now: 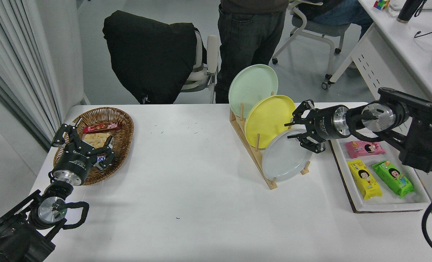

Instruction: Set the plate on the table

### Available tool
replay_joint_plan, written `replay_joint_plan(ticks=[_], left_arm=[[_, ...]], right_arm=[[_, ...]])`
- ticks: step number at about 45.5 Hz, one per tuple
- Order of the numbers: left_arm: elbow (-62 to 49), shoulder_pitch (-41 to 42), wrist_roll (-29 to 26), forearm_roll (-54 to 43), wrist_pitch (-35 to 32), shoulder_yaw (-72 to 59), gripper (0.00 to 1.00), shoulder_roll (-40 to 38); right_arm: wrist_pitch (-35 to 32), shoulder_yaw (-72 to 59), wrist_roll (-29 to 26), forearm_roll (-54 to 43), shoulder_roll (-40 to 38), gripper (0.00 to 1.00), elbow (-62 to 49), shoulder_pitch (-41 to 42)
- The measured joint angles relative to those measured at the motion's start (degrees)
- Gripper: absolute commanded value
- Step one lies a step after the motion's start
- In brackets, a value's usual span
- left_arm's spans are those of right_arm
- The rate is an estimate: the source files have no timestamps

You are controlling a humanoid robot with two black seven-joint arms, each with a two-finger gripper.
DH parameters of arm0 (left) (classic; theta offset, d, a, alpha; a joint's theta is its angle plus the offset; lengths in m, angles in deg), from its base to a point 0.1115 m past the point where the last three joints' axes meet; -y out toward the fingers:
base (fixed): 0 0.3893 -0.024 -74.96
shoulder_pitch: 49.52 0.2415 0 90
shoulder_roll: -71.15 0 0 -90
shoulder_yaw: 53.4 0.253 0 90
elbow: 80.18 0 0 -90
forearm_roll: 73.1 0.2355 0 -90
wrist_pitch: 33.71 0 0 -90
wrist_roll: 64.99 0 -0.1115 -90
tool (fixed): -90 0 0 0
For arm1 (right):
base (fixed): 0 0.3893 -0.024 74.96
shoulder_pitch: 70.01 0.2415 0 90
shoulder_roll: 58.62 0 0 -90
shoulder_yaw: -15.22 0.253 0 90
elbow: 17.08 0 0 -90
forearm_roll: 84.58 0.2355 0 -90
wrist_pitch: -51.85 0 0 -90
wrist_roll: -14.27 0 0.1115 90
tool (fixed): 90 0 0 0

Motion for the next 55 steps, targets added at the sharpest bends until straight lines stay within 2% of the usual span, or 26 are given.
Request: replay_joint_plan(ticks=[12, 16, 43, 55], left_arm=[[0.0, 0.0, 0.0, 0.0, 0.0, 0.0, 0.98, 0.0], [0.0, 0.0, 0.0, 0.0, 0.0, 0.0, 0.98, 0.0], [0.0, 0.0, 0.0, 0.0, 0.0, 0.0, 0.98, 0.0], [0.0, 0.0, 0.0, 0.0, 0.0, 0.0, 0.98, 0.0]], right_arm=[[0.1, 0.1, 0.0, 0.0, 0.1, 0.31, 0.0, 0.2], [0.2, 0.1, -0.1, 0.0, 0.2, 0.27, 0.0, 0.2], [0.5, 0.0, -0.4, -0.2, -0.2, 0.27, 0.7, 0.2], [0.5, 0.7, -0.4, -1.2, -0.3, 0.24, 1.2, 0.2]])
